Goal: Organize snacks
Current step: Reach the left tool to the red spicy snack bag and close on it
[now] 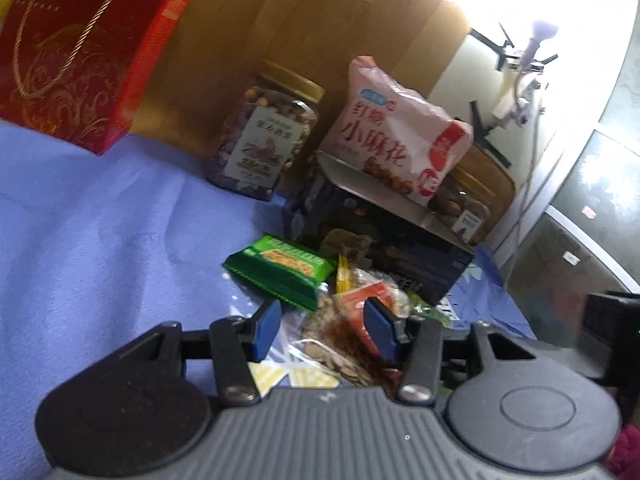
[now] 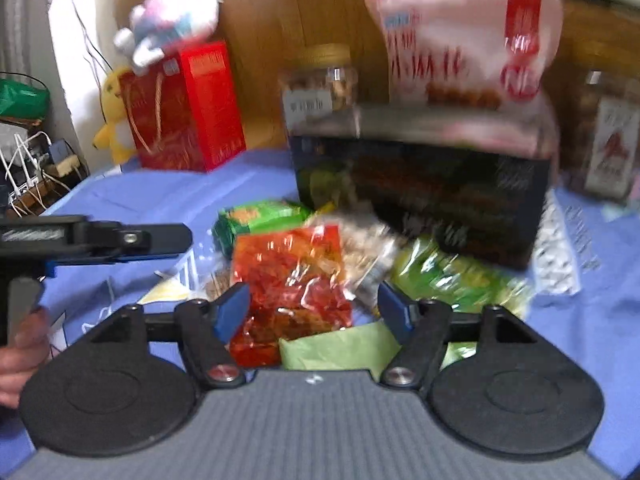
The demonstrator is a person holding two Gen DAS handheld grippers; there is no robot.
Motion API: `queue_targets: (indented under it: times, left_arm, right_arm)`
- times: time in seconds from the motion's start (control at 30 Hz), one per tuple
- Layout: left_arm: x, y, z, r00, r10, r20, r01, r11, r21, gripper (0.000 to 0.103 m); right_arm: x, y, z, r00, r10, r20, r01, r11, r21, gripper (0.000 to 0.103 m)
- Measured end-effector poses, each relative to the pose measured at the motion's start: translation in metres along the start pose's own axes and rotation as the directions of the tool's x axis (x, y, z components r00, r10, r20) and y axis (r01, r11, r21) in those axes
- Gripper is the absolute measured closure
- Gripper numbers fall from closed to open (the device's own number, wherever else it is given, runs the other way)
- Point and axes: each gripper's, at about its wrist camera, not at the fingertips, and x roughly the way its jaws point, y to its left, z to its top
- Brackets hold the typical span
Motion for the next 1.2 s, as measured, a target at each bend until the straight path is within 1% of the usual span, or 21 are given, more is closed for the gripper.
queue_targets:
  times: [0.03,0.07,0.13,0.2,0.23,0.27,0.3,0.33,0.4,0.47,0.6,0.7,0.77,0.9,1.03,1.07,1.1,1.17,1.2]
  left_arm:
    - [-0.001,0.0,0.0,1.0,-0.011,0.004,0.011,1.0,0.002,0.055]
    - [-0.002,0.0,-0.001,1.0,-0.015,0.005,0.015,1.0,0.003,0.055]
    - [-0.001,0.0,0.0,1.0,-0.018,0.002,0.018,1.0,0.003,0.055]
    - [0.0,-0.001,0.0,1.0,-0.028,-0.003,0.028,1.0,0.008,0.055]
    - [0.0,-0.001,0.0,1.0,-0.031,-0.007,0.031,0.999,0.013,0.055]
    - [0.001,-0.002,-0.001,0.999,-0.031,-0.011,0.031,0.999,0.018,0.055]
    - [0.002,-0.003,-0.001,0.999,-0.03,-0.016,0.03,0.999,0.023,0.055]
    - [0.003,-0.004,-0.001,0.999,-0.029,-0.019,0.029,0.999,0.025,0.055]
    - [0.002,-0.003,-0.001,0.999,-0.027,-0.02,0.028,0.999,0.023,0.055]
    - [0.002,-0.002,-0.001,1.0,-0.024,-0.02,0.025,1.0,0.018,0.055]
    - [0.004,-0.003,-0.002,0.999,-0.02,-0.048,0.021,1.0,0.023,0.051]
    - [0.01,-0.007,-0.004,0.995,-0.008,-0.096,0.012,0.999,0.042,0.051]
    - [0.01,-0.009,-0.006,0.993,-0.003,-0.12,0.009,0.999,0.048,0.049]
    - [0.008,-0.01,-0.016,0.985,-0.013,-0.175,0.021,0.999,0.04,0.049]
    - [0.001,-0.018,-0.026,0.983,-0.029,-0.179,0.04,0.997,0.061,0.049]
    - [0.0,-0.019,-0.027,0.983,-0.031,-0.179,0.043,0.997,0.062,0.051]
    - [-0.001,-0.019,-0.028,0.983,-0.032,-0.178,0.044,0.997,0.061,0.055]
    - [-0.002,-0.02,-0.029,0.984,-0.036,-0.174,0.047,0.997,0.056,0.061]
    - [-0.004,-0.02,-0.029,0.985,-0.042,-0.165,0.051,0.997,0.053,0.068]
  right_arm:
    - [0.002,0.007,-0.001,1.0,0.008,-0.013,-0.008,1.0,-0.022,0.036]
    - [0.001,0.015,-0.003,1.0,0.017,-0.009,-0.017,0.998,-0.052,0.039]
    - [-0.004,0.033,-0.009,0.998,0.062,-0.006,-0.063,0.988,-0.141,0.04]
    - [-0.008,0.051,-0.02,0.995,0.097,-0.011,-0.097,0.966,-0.241,0.04]
    - [-0.012,0.061,-0.028,0.995,0.103,-0.002,-0.099,0.948,-0.304,0.043]
    - [-0.015,0.069,-0.034,0.995,0.097,0.011,-0.086,0.931,-0.355,0.043]
    - [-0.018,0.073,-0.036,0.996,0.092,0.023,-0.076,0.921,-0.382,0.042]
    - [-0.02,0.074,-0.037,0.996,0.088,0.027,-0.07,0.918,-0.389,0.042]
    - [-0.019,0.07,-0.035,0.996,0.089,0.015,-0.078,0.931,-0.356,0.04]
    - [-0.02,0.064,-0.034,0.997,0.076,0.005,-0.071,0.949,-0.309,0.029]
    - [-0.028,0.058,-0.039,0.996,0.091,-0.01,-0.09,0.957,-0.274,0.028]
    - [-0.026,0.059,-0.042,0.995,0.09,-0.037,-0.097,0.952,-0.291,0.027]
    - [-0.03,0.061,-0.044,0.996,0.082,-0.035,-0.089,0.948,-0.304,0.027]
    - [-0.032,0.055,-0.044,0.994,0.097,-0.046,-0.106,0.953,-0.283,0.026]
    - [-0.035,0.053,-0.046,0.994,0.098,-0.043,-0.106,0.951,-0.291,0.027]
    - [-0.036,0.053,-0.046,0.994,0.099,-0.041,-0.107,0.95,-0.293,0.027]
    - [-0.037,0.054,-0.047,0.994,0.099,-0.039,-0.106,0.949,-0.296,0.028]
    - [-0.039,0.054,-0.049,0.993,0.109,-0.033,-0.114,0.944,-0.309,0.036]
    - [-0.04,0.055,-0.05,0.994,0.108,-0.027,-0.111,0.943,-0.315,0.036]
